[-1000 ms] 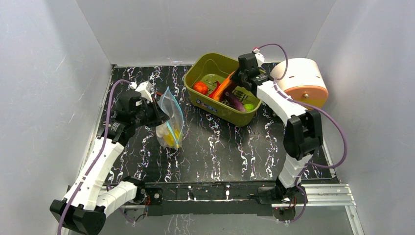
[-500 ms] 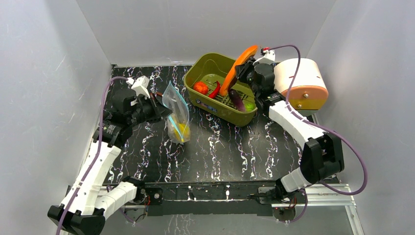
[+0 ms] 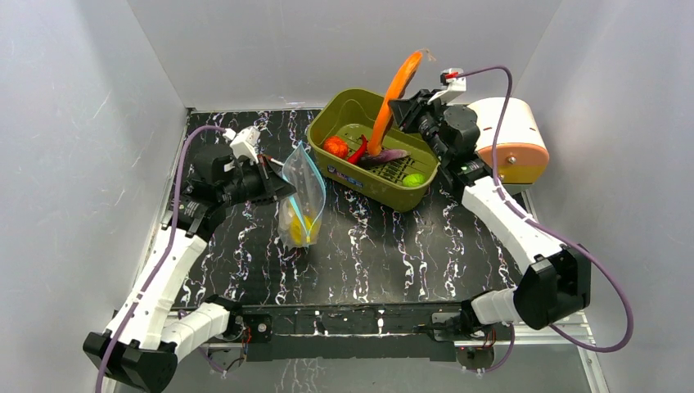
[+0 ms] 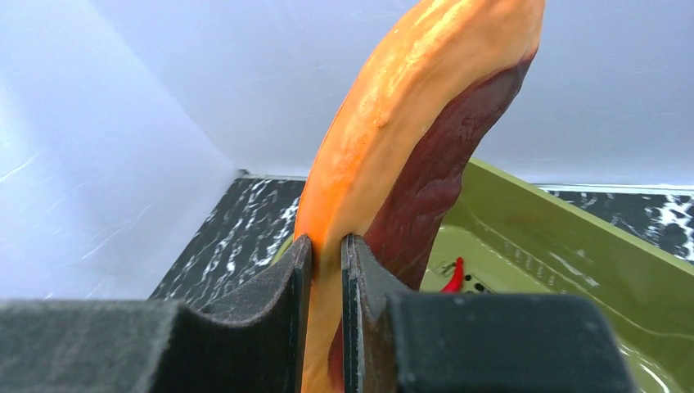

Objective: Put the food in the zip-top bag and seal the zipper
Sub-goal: Pick up the fake food from the bin.

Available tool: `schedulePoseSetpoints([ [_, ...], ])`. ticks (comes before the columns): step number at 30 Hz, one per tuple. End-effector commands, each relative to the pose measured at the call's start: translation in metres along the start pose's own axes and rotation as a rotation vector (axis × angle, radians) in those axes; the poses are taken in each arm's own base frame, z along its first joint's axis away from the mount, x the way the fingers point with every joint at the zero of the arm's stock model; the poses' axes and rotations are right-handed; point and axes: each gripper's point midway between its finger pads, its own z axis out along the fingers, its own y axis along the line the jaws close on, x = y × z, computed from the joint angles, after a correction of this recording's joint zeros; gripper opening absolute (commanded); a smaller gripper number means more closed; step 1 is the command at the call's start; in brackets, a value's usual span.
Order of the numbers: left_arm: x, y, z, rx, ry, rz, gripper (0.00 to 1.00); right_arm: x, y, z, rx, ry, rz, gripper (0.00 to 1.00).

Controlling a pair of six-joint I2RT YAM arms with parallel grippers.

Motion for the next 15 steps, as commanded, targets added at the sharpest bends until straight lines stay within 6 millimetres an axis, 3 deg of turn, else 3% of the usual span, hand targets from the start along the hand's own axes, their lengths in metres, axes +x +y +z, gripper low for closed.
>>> schedulePoseSetpoints([
  [1, -0.001, -0.016, 0.002, 0.077, 0.021, -0.025, 0.0, -0.046, 0.062, -0.022, -0.233, -0.076, -0.008, 0.0],
  [7, -0.006, -0.019, 0.005, 0.097, -0.004, -0.031, 0.0, -0.058, 0.104, -0.046, -0.363, -0.095, 0.007, 0.0],
  [15, -0.006, -0.017, 0.009, 0.077, 0.043, -0.026, 0.0, -0.066, 0.181, -0.085, -0.638, -0.119, 0.075, 0.0],
])
